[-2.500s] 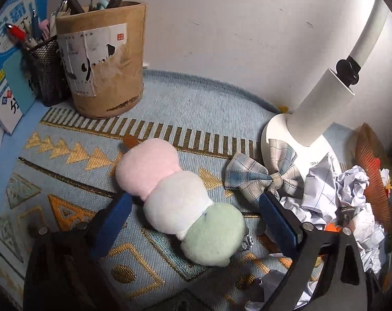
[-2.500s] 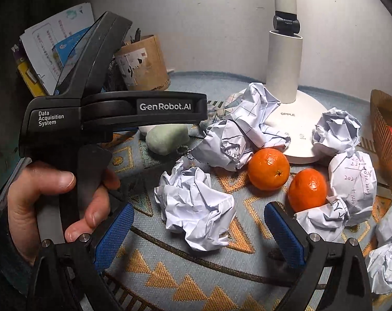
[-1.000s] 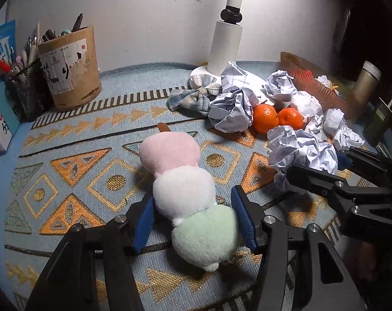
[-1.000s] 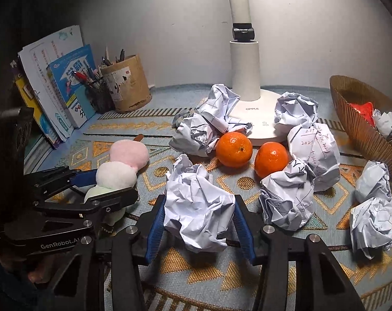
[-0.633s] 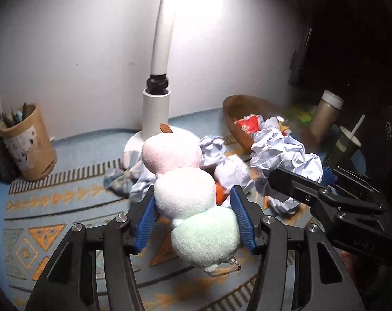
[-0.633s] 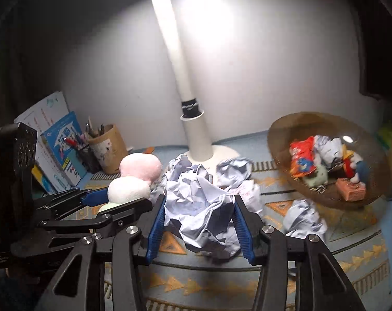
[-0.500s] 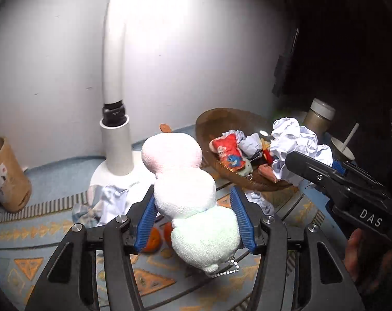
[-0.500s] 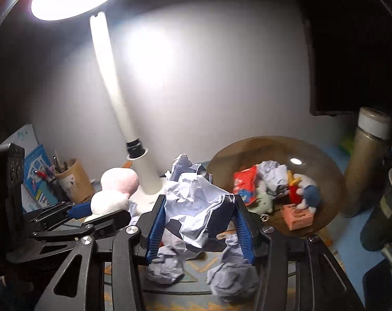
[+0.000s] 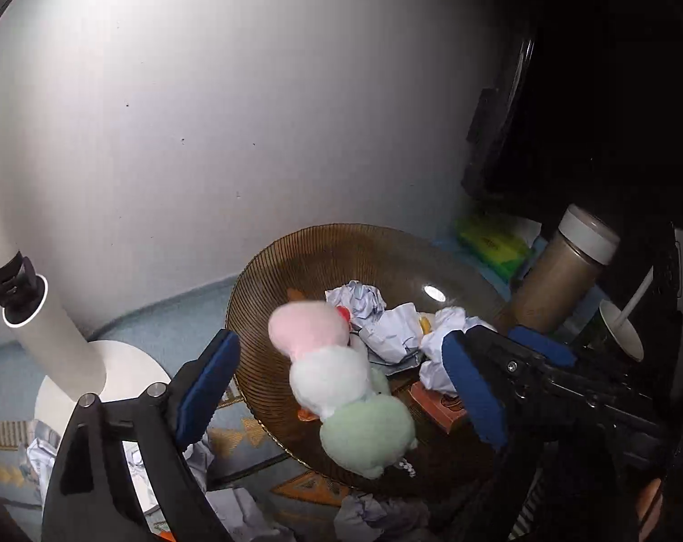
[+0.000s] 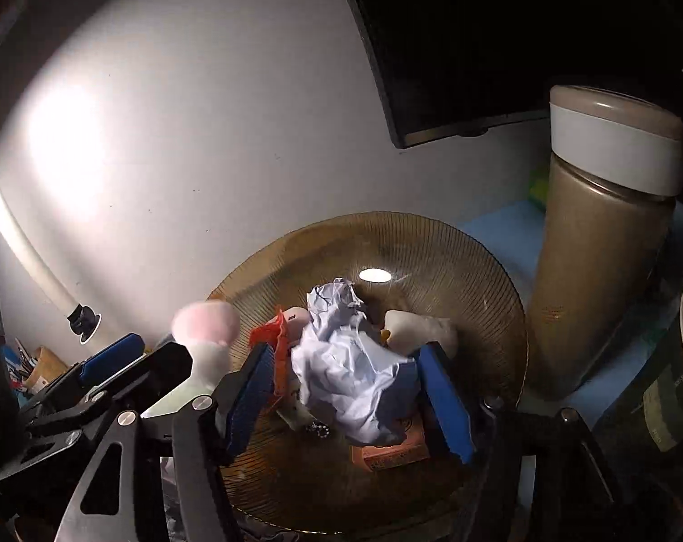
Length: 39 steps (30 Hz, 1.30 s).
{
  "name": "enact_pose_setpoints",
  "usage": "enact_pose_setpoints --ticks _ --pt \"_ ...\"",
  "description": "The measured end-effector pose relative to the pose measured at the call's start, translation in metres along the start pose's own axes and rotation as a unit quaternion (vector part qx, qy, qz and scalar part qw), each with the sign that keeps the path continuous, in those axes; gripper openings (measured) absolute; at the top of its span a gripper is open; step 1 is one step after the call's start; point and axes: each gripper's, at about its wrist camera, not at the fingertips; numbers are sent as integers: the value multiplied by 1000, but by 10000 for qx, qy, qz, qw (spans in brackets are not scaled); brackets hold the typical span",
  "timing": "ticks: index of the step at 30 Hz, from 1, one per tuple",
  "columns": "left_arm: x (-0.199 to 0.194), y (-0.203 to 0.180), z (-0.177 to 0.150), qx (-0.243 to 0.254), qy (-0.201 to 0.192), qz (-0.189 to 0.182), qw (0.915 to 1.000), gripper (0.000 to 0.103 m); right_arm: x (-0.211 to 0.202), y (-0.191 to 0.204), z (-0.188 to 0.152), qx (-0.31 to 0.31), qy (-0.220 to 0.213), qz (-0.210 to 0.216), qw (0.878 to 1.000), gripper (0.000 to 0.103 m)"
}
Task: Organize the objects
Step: 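Carry the plush and paper ball over the bowl and open both tools, then move both tools toward the crumpled paper balls beside the oranges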
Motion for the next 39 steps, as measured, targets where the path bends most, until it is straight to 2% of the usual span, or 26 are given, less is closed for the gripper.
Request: enact_pose_setpoints --ticks 6,9,12,14,16,18,19,23,26,29,30,32,35,39 --pt "-44 13 -10 -53 -122 73 9999 91 -30 4 -18 -202 -135 -124 9996 65" --pt "-88 25 -21 -329 -486 828 9948 91 -54 24 -36 -578 -213 -189 9979 67" --pt "-138 46 -40 -436 -765 1091 9901 92 -78 44 -56 -814 -248 3 9964 75" --pt "-166 58 -56 -406 -819 1409 9858 93 -92 53 -71 -893 -268 228 9954 86" --pt "-182 71 -73 -451 -827 1978 9757 96 -99 62 -88 -881 -270 340 9952 87" --pt "-189 87 -98 -520 -779 2711 9580 98 -95 72 -106 -881 -168 541 9945 87" --pt "-189 97 -111 -593 -722 2882 9530 98 -90 79 -117 -939 -91 614 9936 87" --pt "-173 136 -158 -891 -370 2846 9538 98 -53 110 -154 -1206 385 1070 9862 87" --pt "-162 141 -173 -638 -370 3322 9403 98 -40 123 -177 -1528 408 932 9830 87" --pt "-159 151 -176 -946 -376 2763 9557 98 -30 130 -186 -1729 502 817 9803 87" --pt "-155 156 -176 -1040 -244 2681 9574 98 -29 130 -187 -1738 535 812 9800 87" --pt "-151 167 -177 -1271 -77 2545 9586 98 -26 130 -188 -1734 634 797 9796 87" --pt "-155 173 -179 -1525 -128 2403 9585 98 -30 129 -188 -1726 549 654 9813 87" --pt "-151 168 -179 -1447 -71 2438 9589 98 -31 131 -188 -1795 524 572 9807 87"
Point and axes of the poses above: each gripper's, at about its wrist camera, not at the fingertips, and x roughly the way its jaws point, y to its left, z to its top, and after that the axes turned 2 degrees about y, right-handed
